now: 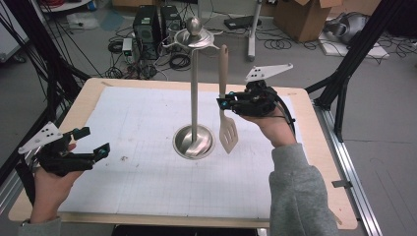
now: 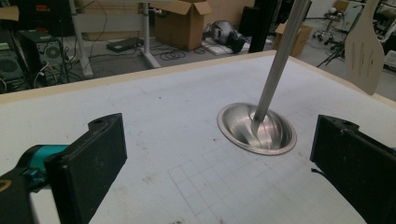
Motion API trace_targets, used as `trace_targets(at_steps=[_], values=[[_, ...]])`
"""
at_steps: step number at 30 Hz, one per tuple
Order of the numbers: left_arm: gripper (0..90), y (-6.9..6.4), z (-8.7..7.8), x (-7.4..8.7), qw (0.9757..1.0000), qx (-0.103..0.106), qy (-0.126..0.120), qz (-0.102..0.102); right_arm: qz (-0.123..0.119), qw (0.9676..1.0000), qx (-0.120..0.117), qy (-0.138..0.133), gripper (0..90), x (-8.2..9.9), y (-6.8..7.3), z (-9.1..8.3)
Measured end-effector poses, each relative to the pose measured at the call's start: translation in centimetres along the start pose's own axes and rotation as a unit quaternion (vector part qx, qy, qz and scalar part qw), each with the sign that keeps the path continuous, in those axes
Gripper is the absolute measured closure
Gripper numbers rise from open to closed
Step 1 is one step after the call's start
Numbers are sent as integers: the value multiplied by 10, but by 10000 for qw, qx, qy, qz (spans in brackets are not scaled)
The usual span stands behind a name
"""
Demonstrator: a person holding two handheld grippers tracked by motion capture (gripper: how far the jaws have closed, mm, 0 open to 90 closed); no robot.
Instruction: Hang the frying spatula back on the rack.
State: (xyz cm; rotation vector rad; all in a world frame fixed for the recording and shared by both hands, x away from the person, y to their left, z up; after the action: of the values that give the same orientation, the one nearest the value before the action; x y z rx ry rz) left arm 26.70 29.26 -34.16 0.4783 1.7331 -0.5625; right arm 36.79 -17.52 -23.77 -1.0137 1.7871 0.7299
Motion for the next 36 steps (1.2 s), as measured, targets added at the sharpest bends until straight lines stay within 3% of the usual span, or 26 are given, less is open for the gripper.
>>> trace_targets(at_steps=[24, 36], values=[[42, 0, 0, 1, 10000, -10, 10, 0, -131, 9997, -182, 68, 777, -1, 10, 1], [42, 1, 0, 1, 10000, -11, -13, -30, -3, 9999, -101, 84, 777, -4, 6, 3]])
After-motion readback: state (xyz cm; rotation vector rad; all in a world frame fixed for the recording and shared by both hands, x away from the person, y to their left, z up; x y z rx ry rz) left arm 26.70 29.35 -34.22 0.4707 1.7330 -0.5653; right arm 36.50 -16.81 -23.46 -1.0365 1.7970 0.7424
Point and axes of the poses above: each handheld gripper's, and its own axes: z roughly forward along the jaws, x roughly out of its underside, y roughly to its left, the point moved 1 cm from there along z, roughly forward along the jaws, and after that the axes turned 4 degrees about -y, right-handed, at the moved point
